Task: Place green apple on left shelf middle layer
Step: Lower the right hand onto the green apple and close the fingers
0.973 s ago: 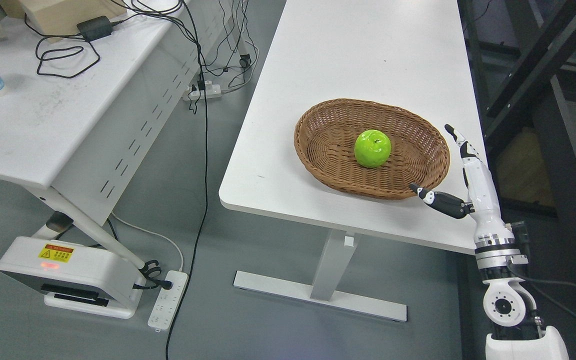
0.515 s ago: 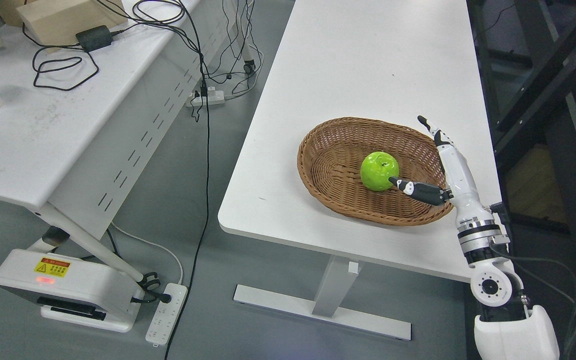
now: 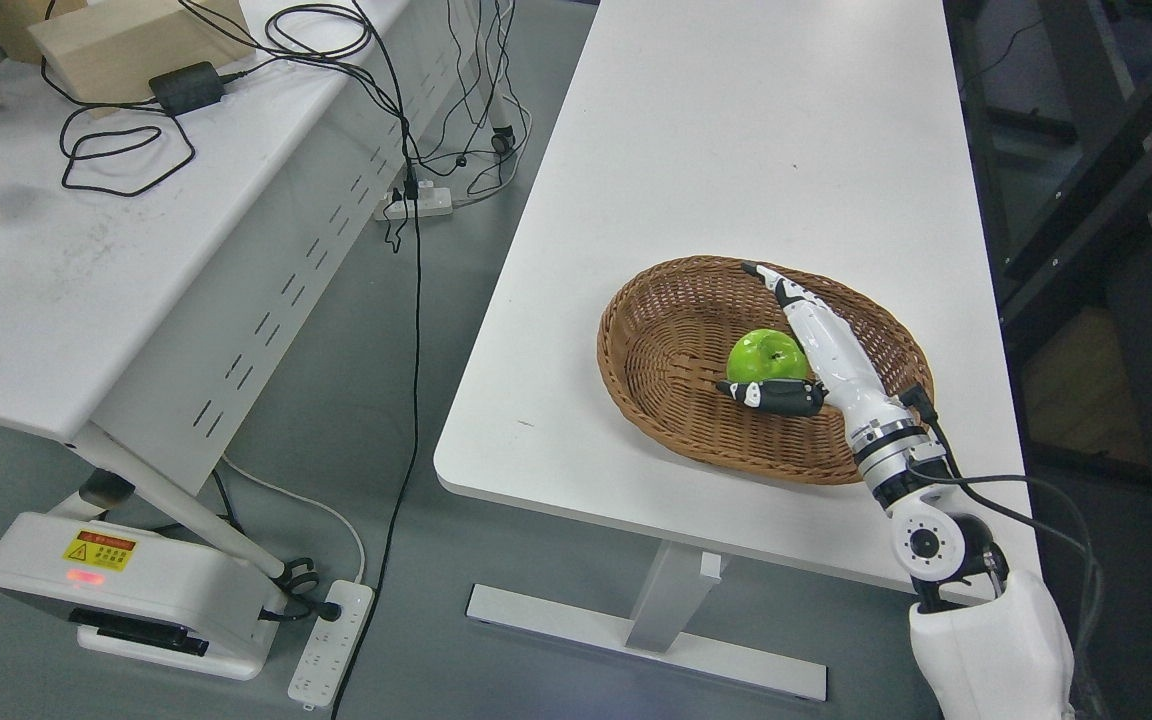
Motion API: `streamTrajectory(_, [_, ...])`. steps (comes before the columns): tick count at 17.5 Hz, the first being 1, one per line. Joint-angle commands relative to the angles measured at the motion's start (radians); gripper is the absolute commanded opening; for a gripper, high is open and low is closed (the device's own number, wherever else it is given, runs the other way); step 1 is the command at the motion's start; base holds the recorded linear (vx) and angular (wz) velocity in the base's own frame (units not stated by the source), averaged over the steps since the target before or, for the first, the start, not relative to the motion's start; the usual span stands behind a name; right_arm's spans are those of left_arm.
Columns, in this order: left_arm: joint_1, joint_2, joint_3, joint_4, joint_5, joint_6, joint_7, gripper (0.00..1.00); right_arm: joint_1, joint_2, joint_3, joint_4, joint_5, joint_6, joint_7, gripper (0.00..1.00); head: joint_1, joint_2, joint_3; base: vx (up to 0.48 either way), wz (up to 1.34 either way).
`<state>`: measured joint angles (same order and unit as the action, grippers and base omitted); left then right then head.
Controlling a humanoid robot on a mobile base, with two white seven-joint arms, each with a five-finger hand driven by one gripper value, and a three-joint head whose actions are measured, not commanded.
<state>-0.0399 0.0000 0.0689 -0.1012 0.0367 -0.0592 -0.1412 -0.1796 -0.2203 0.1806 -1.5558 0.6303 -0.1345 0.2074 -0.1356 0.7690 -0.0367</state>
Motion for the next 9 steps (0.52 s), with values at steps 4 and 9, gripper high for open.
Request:
streamTrajectory(4, [0.0, 0.017, 0.0, 0.0, 0.0, 0.001, 0.0, 1.0, -0.07, -0.002, 0.092, 0.135, 0.032, 0.003, 0.015, 0.97, 0.0, 0.0, 0.0, 0.003, 0.0])
streamTrajectory(9, [0.0, 0.017, 0.0, 0.0, 0.0, 0.001, 0.0, 1.0, -0.101, -0.002, 0.091, 0.174, 0.034, 0.004, 0.014, 0.9, 0.0, 0.0, 0.0, 0.0, 0.0])
